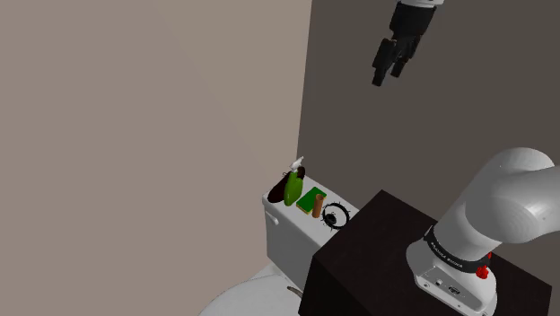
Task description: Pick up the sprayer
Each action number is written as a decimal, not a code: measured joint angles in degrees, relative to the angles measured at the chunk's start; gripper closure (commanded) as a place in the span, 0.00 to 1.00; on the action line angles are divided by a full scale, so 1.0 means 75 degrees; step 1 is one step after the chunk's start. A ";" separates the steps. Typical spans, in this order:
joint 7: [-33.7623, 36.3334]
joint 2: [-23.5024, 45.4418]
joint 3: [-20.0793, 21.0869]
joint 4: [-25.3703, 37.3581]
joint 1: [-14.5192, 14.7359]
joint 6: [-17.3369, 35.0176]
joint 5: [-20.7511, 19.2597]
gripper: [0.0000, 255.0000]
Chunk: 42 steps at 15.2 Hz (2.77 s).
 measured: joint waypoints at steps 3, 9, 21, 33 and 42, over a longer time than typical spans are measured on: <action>0.0310 0.0239 0.0039 -0.0103 -0.0072 0.0217 0.0120 0.00; 0.1852 0.1473 0.0300 -0.0433 -0.0320 0.1246 0.0776 0.00; 0.4391 0.4463 0.0462 -0.0458 -0.0580 0.3407 0.2331 0.00; 0.5798 0.7817 0.0519 0.0398 -0.0658 0.5251 0.4725 0.00; 0.6292 0.9728 0.1599 0.1222 -0.1586 0.7894 0.5478 0.00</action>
